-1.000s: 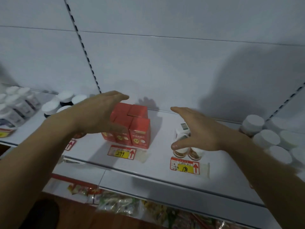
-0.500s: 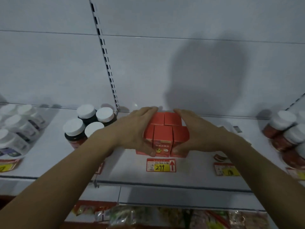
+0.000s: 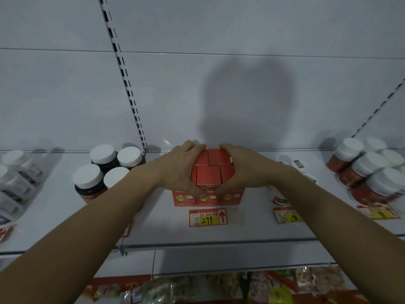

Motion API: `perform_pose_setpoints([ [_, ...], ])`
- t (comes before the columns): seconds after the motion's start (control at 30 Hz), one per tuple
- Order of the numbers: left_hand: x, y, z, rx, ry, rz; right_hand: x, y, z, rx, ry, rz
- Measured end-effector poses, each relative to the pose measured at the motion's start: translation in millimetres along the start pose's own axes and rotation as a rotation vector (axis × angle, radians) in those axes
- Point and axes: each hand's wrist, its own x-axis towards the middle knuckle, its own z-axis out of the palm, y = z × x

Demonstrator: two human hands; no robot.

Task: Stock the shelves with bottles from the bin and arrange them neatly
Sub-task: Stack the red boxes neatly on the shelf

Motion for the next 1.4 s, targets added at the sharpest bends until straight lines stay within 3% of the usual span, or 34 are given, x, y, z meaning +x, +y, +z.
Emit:
perform_pose_setpoints([
  [0.53,-13.2,1.5,-4.8,0.007,0.045,0.012,-1.0,16.3,6.1,0.065,-0.008,0.002],
  [0.73,-27.1,-5.9,-24.5,0.161,-0.105,-0.13,-7.3,19.8,-8.0,-0.037,-0.07,0.018],
  [0.93,2.7,5.4,-21.5,0.113,-0.177,-0.087,14.2,-4.4,-11.2,-0.202,-0.134,-0.025],
  [1.4,7.4,13.0,-21.2,0.122,-0.149,-0.117,16.0,-3.8,-2.3,-0.205,-0.024,-0.047],
])
